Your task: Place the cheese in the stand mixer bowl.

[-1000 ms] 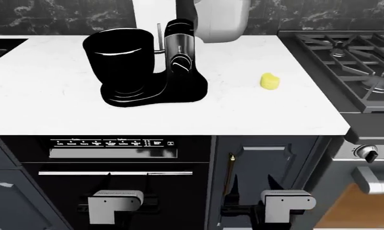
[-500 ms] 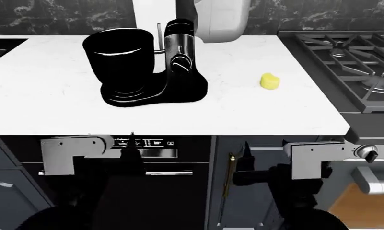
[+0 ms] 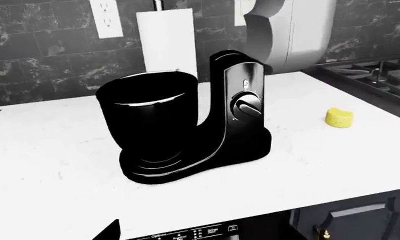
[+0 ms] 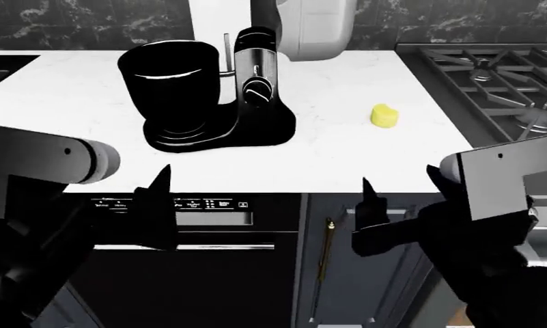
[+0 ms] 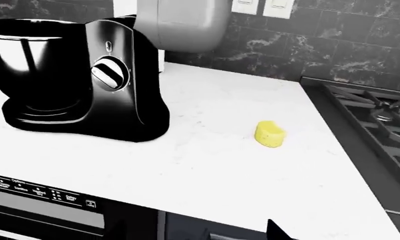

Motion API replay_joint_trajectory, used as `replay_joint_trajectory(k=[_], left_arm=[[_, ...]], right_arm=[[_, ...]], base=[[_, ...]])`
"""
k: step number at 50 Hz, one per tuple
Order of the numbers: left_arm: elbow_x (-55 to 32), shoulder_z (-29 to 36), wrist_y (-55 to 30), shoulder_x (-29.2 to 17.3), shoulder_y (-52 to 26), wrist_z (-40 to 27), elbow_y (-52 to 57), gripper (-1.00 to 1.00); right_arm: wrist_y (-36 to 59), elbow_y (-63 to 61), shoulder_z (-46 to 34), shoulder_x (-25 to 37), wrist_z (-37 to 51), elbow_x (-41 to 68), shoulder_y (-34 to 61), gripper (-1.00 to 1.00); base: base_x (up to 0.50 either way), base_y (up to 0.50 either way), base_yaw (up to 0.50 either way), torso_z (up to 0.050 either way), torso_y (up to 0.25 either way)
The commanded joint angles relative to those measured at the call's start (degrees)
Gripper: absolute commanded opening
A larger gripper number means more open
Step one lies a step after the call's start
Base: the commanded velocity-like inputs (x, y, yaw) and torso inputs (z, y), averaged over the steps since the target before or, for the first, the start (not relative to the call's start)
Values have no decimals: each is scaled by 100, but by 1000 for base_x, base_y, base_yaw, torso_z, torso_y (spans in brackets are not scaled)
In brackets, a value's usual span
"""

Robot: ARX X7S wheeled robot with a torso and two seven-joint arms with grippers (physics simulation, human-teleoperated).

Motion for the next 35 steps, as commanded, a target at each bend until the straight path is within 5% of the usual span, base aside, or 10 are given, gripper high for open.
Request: replay_joint_trajectory(k=[1,20,35], left_arm=[[-1271,98,174,-929,-444,-514,-30,100],[-1089,-443,199,-1214,-131,-134,-137,100],[-1004,-573,235,-1331,-68,-3,-181,100]], right_arm=[[-159,44,58,860,1099,1811,532,100],[58,325,446,793,443,1010,290,100],[67,247,379,742,318,586,215,100]], base=[[0,0,0,0,0],[0,-389,0,0,0],[69,267,0,0,0]])
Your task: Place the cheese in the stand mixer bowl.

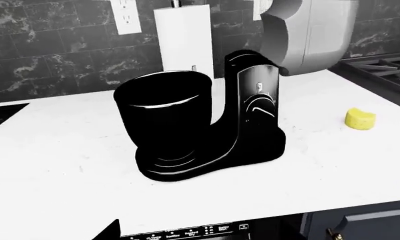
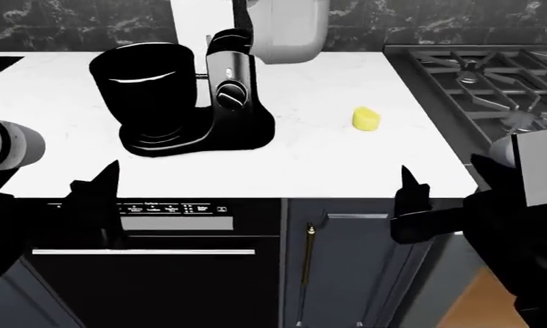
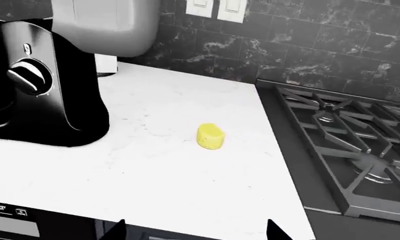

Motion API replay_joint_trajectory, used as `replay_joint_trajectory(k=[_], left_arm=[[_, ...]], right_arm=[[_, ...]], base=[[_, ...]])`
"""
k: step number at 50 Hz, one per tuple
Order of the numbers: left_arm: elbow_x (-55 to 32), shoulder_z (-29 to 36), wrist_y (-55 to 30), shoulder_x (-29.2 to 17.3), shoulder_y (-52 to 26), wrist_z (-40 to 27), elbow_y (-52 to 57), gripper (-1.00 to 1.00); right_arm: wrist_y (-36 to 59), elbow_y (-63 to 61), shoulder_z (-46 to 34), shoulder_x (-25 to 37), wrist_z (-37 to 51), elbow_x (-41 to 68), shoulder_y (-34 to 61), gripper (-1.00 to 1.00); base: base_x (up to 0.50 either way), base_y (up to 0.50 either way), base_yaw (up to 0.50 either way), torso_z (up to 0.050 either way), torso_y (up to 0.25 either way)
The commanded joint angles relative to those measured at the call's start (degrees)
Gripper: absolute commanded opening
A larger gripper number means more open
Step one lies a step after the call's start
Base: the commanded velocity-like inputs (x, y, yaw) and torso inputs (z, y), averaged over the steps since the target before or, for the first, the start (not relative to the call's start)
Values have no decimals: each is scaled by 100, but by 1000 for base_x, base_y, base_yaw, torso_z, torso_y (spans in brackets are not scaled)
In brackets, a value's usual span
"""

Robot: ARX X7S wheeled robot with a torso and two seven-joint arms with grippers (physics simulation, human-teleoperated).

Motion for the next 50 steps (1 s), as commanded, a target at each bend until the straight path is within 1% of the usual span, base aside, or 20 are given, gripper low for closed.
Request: replay_joint_trajectory(k=[1,7,13,37,38,41,47,48,50], left_arm=[[22,-107,30,-128,55,83,-24,100],[60,-136,36,-154,91,132,-43,100],[43,-34,39,-189,-3,137,-51,100],[125,34,81,-227,9,259,-60,100],[133,37,81,-227,10,263,-62,100],[128,56,92,-237,-8,268,-58,100],[134,42,119,-259,20,284,-33,100],[132,33,124,-267,24,289,-28,100],[136,27,134,-277,30,293,-27,100]], right_arm=[[-22,-29,2,7,-81,-187,-68,100],[25,-83,-119,3,-99,-342,-59,100],[11,-25,-139,39,-220,-380,-86,100],[-144,-52,-187,60,-415,-636,-164,100],[-145,50,-288,89,-235,-571,-155,100],[-139,11,-268,62,-334,-780,-199,100],[-143,112,-377,121,-219,-723,-292,100],[-104,245,-491,145,-203,-601,-308,100],[-162,350,-501,97,-95,-713,-404,100]], base=[[0,0,0,0,0],[0,0,0,0,0],[500,0,0,0,0],[500,0,0,0,1],[242,0,0,0,0],[0,0,0,0,3],[0,0,0,0,0],[0,0,0,0,0],[0,0,0,0,0]])
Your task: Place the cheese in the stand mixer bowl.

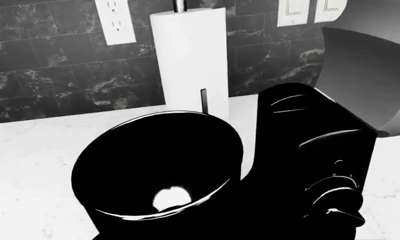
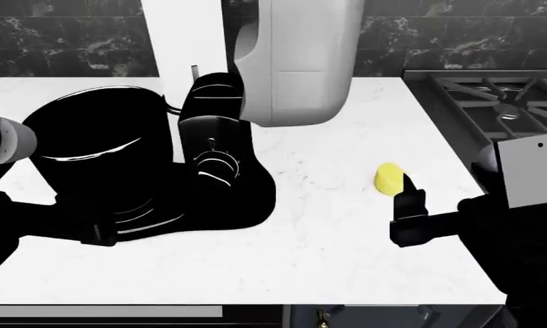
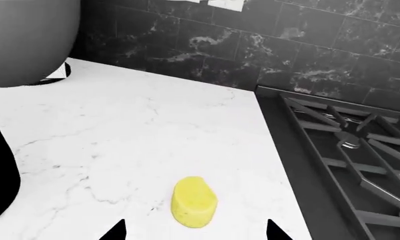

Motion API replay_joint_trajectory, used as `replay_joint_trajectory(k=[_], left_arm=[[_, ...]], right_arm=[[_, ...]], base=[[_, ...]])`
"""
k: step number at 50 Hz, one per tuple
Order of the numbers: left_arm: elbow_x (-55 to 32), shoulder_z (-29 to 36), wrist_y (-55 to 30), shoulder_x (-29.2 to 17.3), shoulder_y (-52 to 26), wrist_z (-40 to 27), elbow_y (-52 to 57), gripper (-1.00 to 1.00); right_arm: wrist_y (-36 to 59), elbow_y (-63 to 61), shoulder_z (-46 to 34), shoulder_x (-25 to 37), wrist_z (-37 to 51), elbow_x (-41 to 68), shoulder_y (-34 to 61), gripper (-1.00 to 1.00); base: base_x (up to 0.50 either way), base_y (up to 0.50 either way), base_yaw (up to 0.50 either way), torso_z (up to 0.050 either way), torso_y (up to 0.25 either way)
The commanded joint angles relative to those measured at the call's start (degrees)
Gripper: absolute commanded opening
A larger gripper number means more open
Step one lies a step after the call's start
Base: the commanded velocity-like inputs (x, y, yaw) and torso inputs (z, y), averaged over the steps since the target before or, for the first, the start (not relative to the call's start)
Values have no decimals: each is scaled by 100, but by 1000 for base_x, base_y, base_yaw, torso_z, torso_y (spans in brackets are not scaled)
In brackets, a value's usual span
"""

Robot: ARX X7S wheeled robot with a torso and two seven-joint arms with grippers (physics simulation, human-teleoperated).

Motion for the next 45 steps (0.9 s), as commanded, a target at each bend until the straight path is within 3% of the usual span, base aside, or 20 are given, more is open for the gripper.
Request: replay_joint_trajectory(k=[1,5,13,32,45], left_arm=[[16,9,42,-37,15,31,26,100],[43,34,48,-22,24,44,30,100],[74,13,59,-43,66,94,33,100],[253,-90,34,-42,275,271,-8,100],[269,-97,63,-78,281,314,1,100]], right_arm=[[-57,325,-164,-41,-8,-185,-233,100],[-77,722,-321,-244,-546,-671,-336,100],[-147,1494,-594,-430,-782,-853,-174,100],[-758,3235,-1779,-777,-2403,-2835,874,100],[-989,3843,-2135,-871,-2699,-3304,1066,100]], base=[[0,0,0,0,0],[0,0,0,0,0],[0,0,0,0,0],[0,0,0,0,0],[0,0,0,0,0]])
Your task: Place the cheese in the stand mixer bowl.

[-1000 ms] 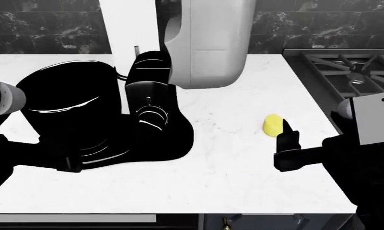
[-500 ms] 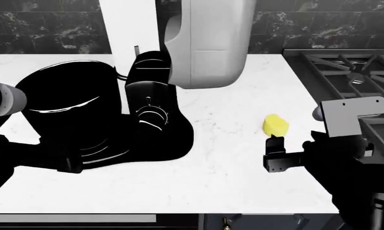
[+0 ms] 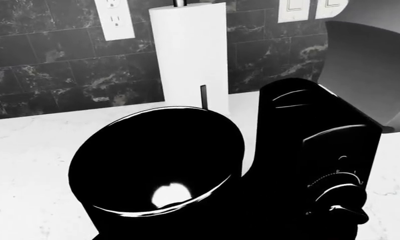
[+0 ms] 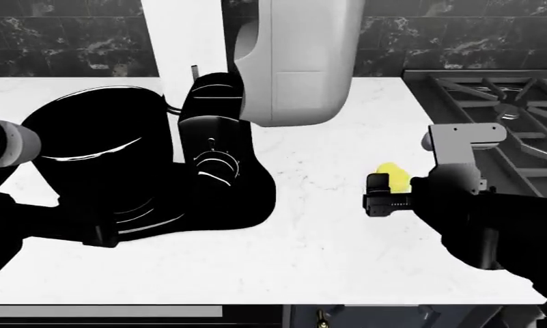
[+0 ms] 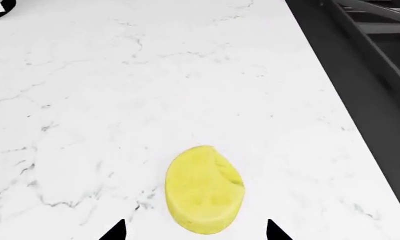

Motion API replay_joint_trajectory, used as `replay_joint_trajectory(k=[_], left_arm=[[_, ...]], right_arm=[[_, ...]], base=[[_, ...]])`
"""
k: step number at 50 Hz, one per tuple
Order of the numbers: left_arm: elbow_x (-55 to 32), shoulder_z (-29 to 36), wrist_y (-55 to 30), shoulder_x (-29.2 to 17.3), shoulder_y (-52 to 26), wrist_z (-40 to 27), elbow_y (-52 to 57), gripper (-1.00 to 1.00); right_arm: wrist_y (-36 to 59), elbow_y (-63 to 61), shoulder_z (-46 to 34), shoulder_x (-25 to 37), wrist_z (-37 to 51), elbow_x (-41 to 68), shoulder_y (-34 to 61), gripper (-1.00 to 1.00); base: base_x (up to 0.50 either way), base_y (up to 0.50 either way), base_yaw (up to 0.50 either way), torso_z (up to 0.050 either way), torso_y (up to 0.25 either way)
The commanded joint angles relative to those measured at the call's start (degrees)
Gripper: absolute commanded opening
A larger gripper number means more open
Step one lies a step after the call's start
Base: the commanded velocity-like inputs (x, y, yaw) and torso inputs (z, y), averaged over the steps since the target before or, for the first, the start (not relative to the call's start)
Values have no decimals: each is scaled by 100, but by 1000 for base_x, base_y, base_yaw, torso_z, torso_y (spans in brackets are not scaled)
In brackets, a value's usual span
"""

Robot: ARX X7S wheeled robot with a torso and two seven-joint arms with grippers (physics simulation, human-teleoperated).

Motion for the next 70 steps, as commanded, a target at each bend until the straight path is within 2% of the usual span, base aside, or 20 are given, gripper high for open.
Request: replay_joint_trajectory(k=[1,26,40,41,50,55,63,70], left_arm=[[43,-39,19,-24,50,60,0,100],[222,-50,14,19,207,197,7,100],[263,-42,27,8,233,246,11,100],[259,-55,34,-1,237,249,14,100],[275,23,32,0,182,256,-4,100],[272,-37,52,-31,239,280,13,100],[250,-10,74,-56,192,282,20,100],[163,-105,133,-151,231,276,85,100]], right_arm=[[-233,659,-350,-95,-399,-523,258,100],[-815,1775,-1110,-356,-1250,-1327,529,100],[-938,1869,-1297,-378,-1388,-1472,480,100],[-961,1802,-1319,-356,-1383,-1495,448,-100],[-935,1680,-1225,-309,-1297,-1412,455,-100],[-836,1173,-1028,-134,-1086,-1214,401,-100],[62,-1045,98,515,88,650,217,-100],[269,-2079,608,963,838,1735,-81,-100]], base=[[0,0,0,0,0],[0,0,0,0,0],[0,0,0,0,0],[0,0,0,0,0],[0,0,0,0,0],[0,0,0,0,0],[0,0,0,0,0],[0,0,0,0,0]])
